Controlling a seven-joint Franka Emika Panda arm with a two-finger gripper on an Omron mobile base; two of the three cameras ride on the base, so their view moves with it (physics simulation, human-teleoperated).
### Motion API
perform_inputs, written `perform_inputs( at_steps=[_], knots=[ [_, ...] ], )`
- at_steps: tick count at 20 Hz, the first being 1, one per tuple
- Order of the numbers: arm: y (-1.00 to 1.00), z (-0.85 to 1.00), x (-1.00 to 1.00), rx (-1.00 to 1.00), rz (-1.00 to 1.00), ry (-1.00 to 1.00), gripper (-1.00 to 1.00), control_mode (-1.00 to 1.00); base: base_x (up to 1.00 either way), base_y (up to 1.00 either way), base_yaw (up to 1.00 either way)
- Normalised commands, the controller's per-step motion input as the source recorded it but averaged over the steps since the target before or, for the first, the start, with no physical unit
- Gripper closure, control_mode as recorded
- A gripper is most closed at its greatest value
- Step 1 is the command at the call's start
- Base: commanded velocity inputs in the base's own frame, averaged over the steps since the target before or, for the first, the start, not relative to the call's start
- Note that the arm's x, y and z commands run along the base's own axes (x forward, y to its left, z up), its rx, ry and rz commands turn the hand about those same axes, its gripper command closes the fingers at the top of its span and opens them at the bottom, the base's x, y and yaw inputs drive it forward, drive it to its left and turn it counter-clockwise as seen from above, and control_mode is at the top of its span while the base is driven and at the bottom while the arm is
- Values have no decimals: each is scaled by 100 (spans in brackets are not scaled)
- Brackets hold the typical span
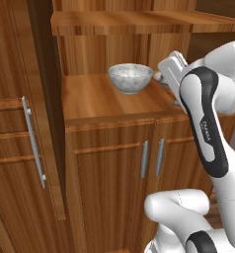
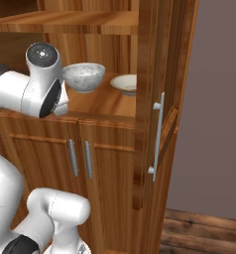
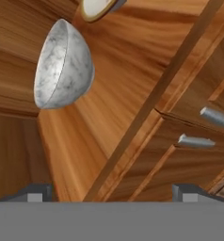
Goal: Move the bowls from the cabinet to the plates on the dining table.
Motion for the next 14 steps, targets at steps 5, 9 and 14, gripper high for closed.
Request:
perform_inputs(
  at_steps=[5,9,14],
  knots=[
    [0,0,43,9,0,0,-100,-100,0,0,0],
    [0,0,41,7,0,0,-100,-100,0,0,0],
    [0,0,27,4,0,0,-100,-100,0,0,0]
  ],
)
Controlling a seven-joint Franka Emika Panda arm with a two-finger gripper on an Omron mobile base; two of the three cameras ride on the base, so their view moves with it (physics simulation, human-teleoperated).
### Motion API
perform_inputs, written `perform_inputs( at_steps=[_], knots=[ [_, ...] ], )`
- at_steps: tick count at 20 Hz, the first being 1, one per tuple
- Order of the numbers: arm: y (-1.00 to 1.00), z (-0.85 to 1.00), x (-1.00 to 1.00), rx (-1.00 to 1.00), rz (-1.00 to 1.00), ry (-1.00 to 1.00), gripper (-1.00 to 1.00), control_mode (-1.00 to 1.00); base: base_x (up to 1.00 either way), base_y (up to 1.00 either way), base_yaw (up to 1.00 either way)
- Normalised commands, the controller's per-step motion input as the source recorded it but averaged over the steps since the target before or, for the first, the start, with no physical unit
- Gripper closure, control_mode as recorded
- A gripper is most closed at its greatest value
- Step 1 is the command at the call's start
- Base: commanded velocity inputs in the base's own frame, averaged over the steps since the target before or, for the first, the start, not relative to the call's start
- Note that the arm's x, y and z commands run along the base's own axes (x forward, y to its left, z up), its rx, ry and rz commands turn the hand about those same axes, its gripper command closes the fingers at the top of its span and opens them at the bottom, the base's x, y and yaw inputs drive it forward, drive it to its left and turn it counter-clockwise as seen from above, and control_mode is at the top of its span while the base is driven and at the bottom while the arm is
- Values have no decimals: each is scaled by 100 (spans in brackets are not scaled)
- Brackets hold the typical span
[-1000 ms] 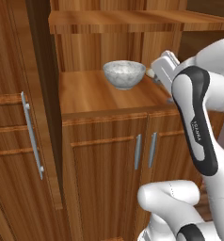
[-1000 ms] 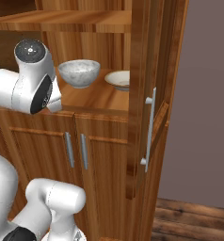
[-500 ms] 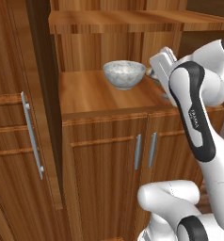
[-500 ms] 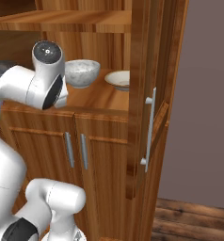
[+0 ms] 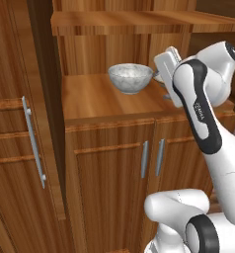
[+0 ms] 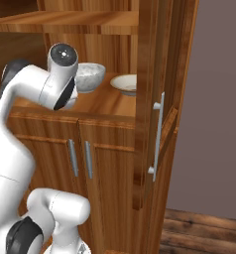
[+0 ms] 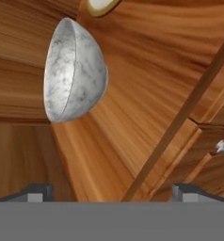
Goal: Move the bowls from the cabinet to the plates on the dining table.
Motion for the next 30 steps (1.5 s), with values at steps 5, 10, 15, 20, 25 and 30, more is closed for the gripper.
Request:
perform_inputs(
  at_steps=[5,10,15,20,25,30],
  knots=[
    [0,0,22,0,0,0,-100,-100,0,0,0],
    [0,-3,35,0,0,0,-100,-100,0,0,0],
    [0,-4,44,0,0,0,-100,-100,0,0,0],
    [0,-2,35,0,0,0,-100,-100,0,0,0],
    [0,-4,24,0,0,0,-100,-100,0,0,0],
    [0,-23,13,0,0,0,-100,-100,0,0,0]
  ],
)
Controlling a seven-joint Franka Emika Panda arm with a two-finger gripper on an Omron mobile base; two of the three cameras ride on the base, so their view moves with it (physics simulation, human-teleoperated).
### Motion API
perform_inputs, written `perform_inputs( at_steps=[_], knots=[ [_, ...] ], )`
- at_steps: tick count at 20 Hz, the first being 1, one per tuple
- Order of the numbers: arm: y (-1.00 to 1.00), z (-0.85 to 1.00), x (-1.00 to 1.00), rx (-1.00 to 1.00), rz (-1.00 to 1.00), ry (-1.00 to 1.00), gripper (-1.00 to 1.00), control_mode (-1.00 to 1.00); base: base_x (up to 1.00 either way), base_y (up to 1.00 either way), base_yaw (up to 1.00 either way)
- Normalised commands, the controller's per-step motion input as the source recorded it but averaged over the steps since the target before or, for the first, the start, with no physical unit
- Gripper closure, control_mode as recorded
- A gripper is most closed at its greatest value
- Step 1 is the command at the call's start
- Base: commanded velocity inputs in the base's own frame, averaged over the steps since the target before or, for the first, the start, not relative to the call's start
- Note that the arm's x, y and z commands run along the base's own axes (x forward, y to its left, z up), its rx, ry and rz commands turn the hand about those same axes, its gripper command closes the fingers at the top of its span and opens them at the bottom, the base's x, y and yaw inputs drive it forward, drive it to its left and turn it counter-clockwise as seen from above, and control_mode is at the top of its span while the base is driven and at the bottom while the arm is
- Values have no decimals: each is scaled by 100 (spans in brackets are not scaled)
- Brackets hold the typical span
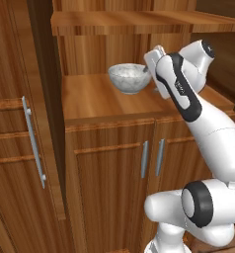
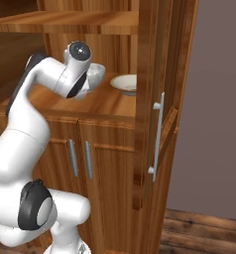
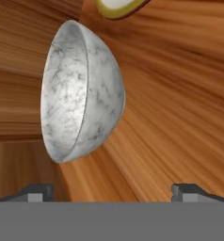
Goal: Move the bowls from the cabinet to the plates on the dining table.
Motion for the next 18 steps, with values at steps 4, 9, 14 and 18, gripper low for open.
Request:
perform_inputs(
  at_steps=[4,9,14,18],
  knots=[
    [0,-25,8,0,0,0,-100,-100,0,0,0],
    [0,-3,20,0,0,0,-100,-100,0,0,0],
    [0,0,20,0,0,0,-100,-100,0,0,0],
    [0,0,26,0,0,0,-100,-100,0,0,0]
  ],
)
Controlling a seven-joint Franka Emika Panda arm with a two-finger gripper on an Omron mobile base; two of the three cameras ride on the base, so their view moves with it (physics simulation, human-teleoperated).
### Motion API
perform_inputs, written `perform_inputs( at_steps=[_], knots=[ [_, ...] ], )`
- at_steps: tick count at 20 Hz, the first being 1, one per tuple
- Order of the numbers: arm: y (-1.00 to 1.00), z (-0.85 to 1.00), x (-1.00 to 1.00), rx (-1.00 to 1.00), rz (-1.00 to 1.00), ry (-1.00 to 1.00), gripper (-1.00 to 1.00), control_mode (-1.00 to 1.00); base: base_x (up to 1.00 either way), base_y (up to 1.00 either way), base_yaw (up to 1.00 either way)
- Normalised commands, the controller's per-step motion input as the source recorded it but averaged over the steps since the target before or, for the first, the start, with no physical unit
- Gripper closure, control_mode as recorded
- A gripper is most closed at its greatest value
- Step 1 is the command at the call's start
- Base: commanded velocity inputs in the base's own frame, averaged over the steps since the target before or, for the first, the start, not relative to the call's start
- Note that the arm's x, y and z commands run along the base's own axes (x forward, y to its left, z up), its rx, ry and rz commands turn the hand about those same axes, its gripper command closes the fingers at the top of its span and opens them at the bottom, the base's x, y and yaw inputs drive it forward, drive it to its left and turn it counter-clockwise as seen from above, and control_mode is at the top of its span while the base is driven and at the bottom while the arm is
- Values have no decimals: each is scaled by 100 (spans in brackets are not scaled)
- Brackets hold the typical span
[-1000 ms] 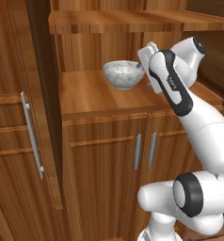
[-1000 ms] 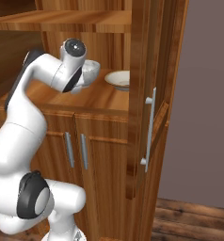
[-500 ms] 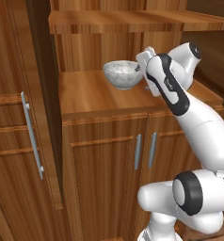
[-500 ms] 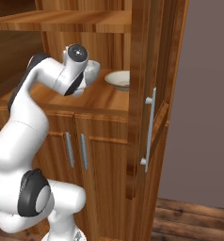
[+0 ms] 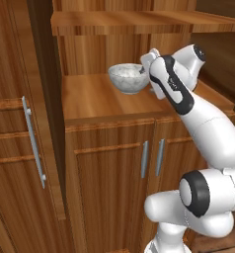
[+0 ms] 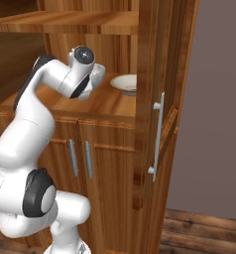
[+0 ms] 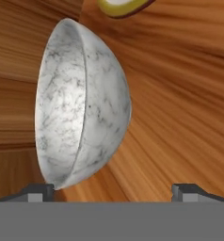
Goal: Move the bowls from the cabinet to the plates on the dining table.
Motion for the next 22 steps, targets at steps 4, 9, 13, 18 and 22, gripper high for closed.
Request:
perform_inputs(
  at_steps=[4,9,13,18,22],
  knots=[
    [0,0,21,0,0,0,-100,-100,0,0,0],
    [0,0,30,0,0,0,-100,-100,0,0,0],
    [0,0,18,0,0,0,-100,-100,0,0,0],
    [0,0,10,0,0,1,-100,-100,0,0,0],
    [0,-2,11,0,0,2,-100,-100,0,0,0]
  ],
)
